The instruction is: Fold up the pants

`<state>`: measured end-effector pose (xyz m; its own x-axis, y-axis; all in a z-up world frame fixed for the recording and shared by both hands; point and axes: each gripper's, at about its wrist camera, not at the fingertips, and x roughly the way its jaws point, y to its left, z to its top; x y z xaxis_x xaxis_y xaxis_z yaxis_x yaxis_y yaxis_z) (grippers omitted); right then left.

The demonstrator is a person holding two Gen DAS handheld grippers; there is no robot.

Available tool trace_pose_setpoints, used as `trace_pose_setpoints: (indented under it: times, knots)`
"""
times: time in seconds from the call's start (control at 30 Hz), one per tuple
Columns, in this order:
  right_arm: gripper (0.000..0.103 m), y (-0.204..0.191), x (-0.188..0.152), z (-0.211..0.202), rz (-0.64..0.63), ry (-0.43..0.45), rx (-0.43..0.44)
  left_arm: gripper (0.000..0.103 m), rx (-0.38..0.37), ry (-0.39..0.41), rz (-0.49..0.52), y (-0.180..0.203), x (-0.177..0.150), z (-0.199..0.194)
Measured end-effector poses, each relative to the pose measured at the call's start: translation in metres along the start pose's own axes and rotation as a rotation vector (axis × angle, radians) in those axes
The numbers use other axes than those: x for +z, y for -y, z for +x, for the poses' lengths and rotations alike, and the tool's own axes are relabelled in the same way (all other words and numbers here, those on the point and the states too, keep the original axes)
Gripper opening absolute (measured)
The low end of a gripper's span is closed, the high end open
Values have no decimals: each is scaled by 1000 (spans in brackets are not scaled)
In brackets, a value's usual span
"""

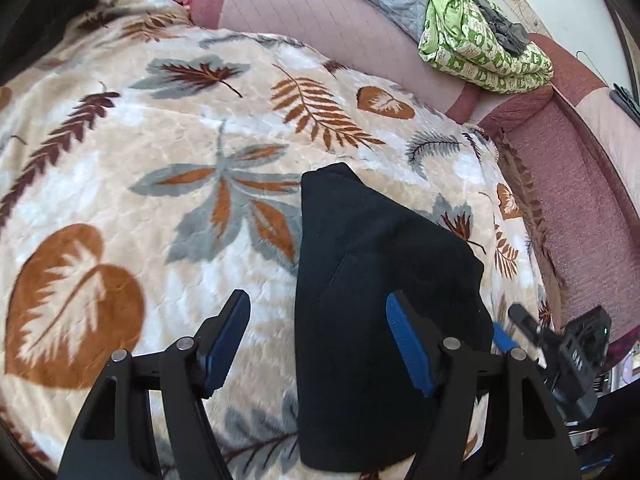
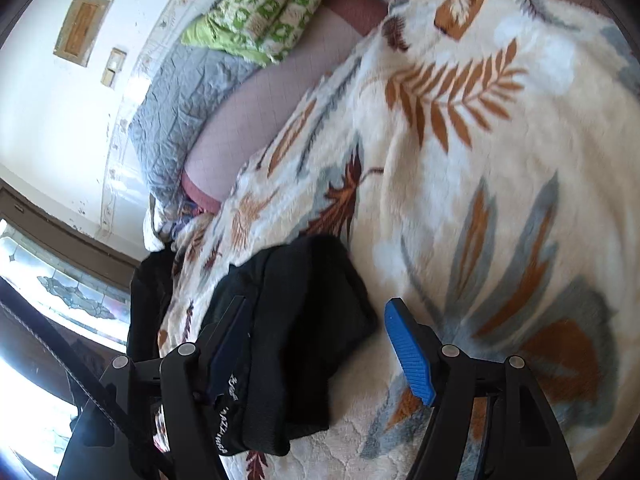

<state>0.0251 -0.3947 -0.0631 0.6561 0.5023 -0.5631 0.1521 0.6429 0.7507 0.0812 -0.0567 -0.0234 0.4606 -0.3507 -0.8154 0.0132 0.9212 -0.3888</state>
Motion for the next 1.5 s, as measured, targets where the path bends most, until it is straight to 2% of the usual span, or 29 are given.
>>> trace_pose_setpoints:
  times: [0.1,0.17,0.23,0.3,0.43,0.53,0.63,0.77,0.87,0.97,1.03,1.13,1.2,1.27,1.3,1.37,1.43,1.5]
  knots:
    - [75,-3,-6,2,-11,5,-25,70,-6,-14,1,-2,4,10]
    - [75,-9,-8,-6,-40,59,-55,70,-25,-17,-6,-5,4,14]
    - [75,-18,-6,-12,-77,91,-33,74,-47,-28,-14,-10,4,19]
    - [75,-22,-6,-10,-94,77,-11,76,-75,-36,-26,-15,5,23]
    - [75,-14,-16,-2,-49,33,-59,79,-159,-31,-33,-24,10,23]
    - [75,-18,-24,-5,-76,50,-99,83,-194,-31,-19,-24,14,25]
    - [75,-21,-34,2,-90,23,-104,85,-234,-82,6,-16,19,38]
    - [77,-26,-38,13,-123,3,-80,85,-237,-143,52,-4,22,61]
    - [77,-27,-34,25,-112,-21,-35,87,-213,-142,107,9,23,68]
    - [77,-35,-22,41,-150,-57,-25,87,-208,-179,147,23,25,73]
    - [77,-37,-16,51,-157,-76,-23,77,-192,-188,171,27,25,73]
    - [77,-40,-10,64,-166,-92,-25,52,-169,-167,208,28,23,67]
    - [77,-42,-9,69,-173,-101,-25,48,-175,-156,212,26,23,62]
    - [77,-44,-7,74,-174,-109,-18,48,-168,-154,206,25,23,61]
    - [77,-45,-6,75,-173,-111,-15,52,-158,-155,201,25,23,62]
    - [77,-44,-6,77,-164,-108,-11,67,-140,-166,156,24,24,70]
    - [77,-46,-7,78,-163,-103,-13,84,-173,-192,122,24,26,81]
    - [77,-47,-8,79,-174,-106,-18,85,-171,-191,128,29,27,82]
